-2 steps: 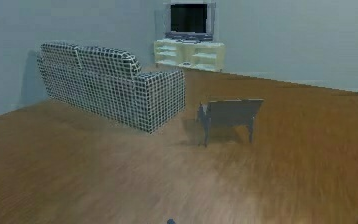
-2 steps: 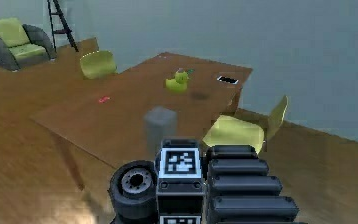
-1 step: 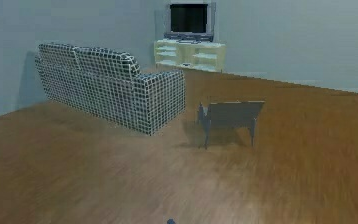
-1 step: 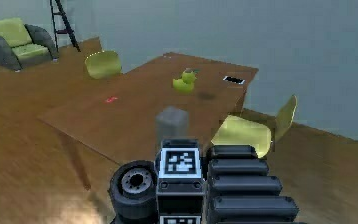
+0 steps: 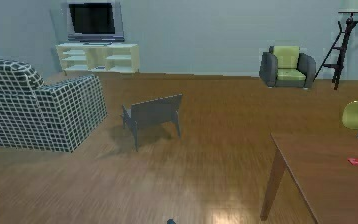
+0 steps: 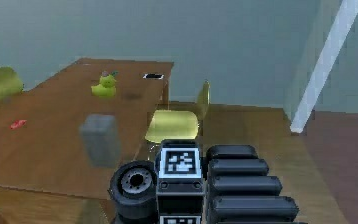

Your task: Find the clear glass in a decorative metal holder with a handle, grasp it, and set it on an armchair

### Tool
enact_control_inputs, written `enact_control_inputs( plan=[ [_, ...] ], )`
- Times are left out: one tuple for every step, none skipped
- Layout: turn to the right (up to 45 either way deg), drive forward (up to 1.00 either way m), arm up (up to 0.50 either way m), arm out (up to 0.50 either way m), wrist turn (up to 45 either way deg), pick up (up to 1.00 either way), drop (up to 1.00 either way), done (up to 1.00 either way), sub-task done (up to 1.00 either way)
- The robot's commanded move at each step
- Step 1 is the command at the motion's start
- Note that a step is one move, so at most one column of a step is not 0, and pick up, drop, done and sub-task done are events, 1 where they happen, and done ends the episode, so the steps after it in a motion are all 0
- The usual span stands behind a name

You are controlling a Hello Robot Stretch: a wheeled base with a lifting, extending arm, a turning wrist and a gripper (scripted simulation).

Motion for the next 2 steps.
enact_control_inputs(
  plan=[
    [0.0,0.10,0.00,0.00,0.0,0.00,0.00,0.00,0.00],
    [9.0,0.00,0.00,0.00,0.0,0.00,0.00,0.00,0.00]
  ],
)
